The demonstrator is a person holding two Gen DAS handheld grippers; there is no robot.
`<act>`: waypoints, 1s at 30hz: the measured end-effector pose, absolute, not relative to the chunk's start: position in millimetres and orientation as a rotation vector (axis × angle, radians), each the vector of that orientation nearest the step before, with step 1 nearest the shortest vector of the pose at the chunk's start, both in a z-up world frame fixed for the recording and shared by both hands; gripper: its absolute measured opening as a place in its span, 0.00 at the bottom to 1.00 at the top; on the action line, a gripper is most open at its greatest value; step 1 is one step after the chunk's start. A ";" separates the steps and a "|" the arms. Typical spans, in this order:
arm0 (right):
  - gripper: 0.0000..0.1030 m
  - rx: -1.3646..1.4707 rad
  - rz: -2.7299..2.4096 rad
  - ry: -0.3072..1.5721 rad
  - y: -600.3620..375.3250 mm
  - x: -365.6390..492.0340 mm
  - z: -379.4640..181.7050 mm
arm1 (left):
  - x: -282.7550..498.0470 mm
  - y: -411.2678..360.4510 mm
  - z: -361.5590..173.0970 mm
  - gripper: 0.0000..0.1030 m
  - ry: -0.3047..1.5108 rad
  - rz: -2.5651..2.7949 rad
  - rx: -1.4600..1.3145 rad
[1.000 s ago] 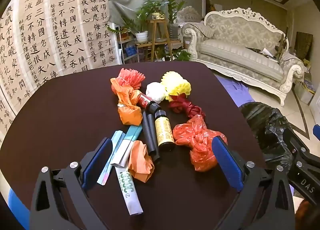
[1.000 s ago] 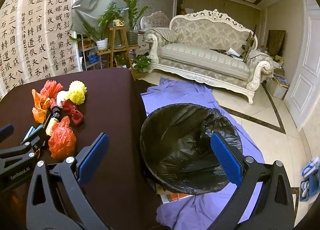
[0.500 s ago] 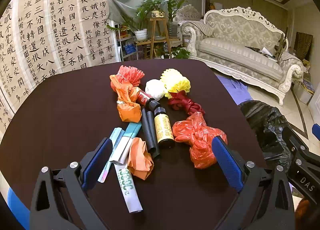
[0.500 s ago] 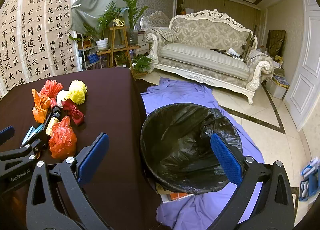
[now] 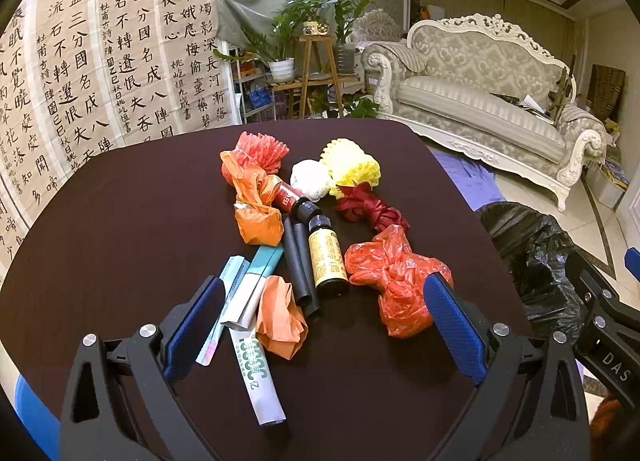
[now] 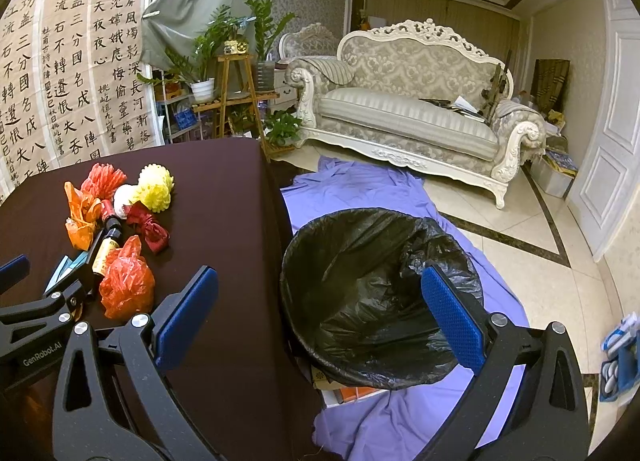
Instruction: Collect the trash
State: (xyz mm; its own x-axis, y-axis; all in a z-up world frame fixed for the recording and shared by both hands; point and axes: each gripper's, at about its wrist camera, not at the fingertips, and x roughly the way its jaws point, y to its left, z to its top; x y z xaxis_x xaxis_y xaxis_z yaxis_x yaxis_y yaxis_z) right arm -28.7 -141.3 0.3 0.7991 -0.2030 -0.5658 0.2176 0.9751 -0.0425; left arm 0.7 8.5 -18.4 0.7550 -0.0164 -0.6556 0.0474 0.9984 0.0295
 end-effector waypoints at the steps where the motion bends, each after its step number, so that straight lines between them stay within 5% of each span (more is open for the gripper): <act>1: 0.96 0.025 -0.226 0.604 -141.4 -28.9 0.6 | 0.8 8.7 -19.5 0.94 0.715 -0.035 0.046; 30: 0.96 0.029 -0.227 0.598 -140.7 -30.1 3.7 | -2.2 4.9 -15.2 0.94 0.724 -0.039 0.043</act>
